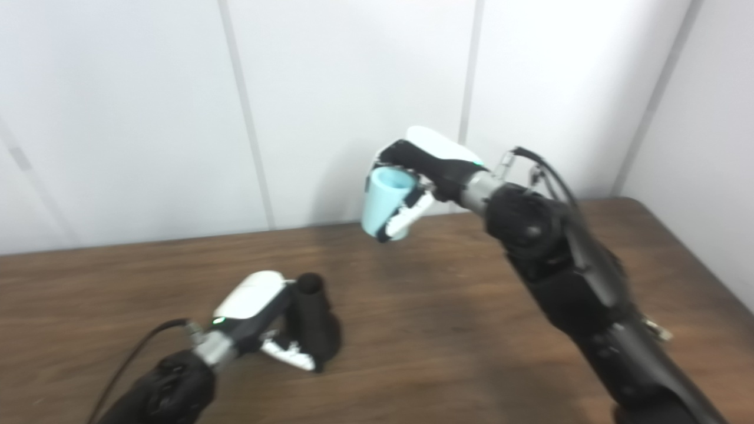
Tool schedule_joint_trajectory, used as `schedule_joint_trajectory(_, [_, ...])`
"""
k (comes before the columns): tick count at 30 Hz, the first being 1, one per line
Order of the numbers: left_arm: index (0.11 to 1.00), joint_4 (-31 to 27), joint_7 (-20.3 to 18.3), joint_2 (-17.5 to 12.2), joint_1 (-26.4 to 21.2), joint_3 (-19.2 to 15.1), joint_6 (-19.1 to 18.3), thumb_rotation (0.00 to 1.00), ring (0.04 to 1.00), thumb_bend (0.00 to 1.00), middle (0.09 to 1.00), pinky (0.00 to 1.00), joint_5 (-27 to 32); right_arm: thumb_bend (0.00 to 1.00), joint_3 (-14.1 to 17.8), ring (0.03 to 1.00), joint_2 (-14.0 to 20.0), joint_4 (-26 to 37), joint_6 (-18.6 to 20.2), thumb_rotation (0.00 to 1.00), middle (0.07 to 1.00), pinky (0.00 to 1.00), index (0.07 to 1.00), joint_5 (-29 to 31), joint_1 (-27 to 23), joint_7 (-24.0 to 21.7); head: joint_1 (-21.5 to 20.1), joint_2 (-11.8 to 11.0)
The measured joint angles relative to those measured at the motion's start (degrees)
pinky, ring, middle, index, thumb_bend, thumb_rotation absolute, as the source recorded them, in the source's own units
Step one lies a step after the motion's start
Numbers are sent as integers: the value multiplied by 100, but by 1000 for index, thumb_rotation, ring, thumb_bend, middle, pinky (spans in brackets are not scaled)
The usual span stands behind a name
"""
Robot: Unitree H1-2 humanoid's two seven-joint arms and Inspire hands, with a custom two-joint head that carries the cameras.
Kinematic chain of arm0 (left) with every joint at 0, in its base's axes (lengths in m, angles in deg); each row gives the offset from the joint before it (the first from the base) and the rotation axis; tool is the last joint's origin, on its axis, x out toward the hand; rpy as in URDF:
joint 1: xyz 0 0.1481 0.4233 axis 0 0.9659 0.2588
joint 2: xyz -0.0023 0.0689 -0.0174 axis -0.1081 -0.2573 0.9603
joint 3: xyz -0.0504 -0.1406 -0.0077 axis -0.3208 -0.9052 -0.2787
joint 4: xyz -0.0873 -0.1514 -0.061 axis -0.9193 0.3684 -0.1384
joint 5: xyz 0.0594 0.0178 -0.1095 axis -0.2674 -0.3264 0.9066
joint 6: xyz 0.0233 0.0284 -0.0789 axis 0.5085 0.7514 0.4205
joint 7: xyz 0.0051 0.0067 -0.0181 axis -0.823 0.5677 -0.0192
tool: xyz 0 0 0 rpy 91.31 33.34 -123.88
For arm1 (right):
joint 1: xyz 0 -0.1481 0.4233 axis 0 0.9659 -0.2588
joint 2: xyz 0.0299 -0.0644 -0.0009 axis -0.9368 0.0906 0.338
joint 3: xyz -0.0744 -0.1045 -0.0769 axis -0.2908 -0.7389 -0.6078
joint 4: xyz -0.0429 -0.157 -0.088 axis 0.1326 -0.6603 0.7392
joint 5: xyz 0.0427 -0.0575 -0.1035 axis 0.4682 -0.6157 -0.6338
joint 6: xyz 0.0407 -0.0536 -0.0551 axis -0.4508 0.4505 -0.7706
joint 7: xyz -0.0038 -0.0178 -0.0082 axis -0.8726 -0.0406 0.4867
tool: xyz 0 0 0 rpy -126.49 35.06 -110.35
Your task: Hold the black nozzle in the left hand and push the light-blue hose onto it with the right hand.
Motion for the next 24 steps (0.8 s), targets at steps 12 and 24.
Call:
schedule_joint_trajectory(12, [496, -20, -192, 136, -141, 65, -358, 0, 395, 522, 401, 361, -132, 500, -360, 442, -551, -7, -388, 0, 494, 328, 505, 154, -119, -166, 404, 140])
schedule_joint_trajectory(24, [495, -59, -204, 143, -148, 92, -457, 0, 412, 524, 413, 338, -163, 500, -499, 448, -742, 108, 58, 0, 490, 330, 498, 74, -123, -347, 431, 246])
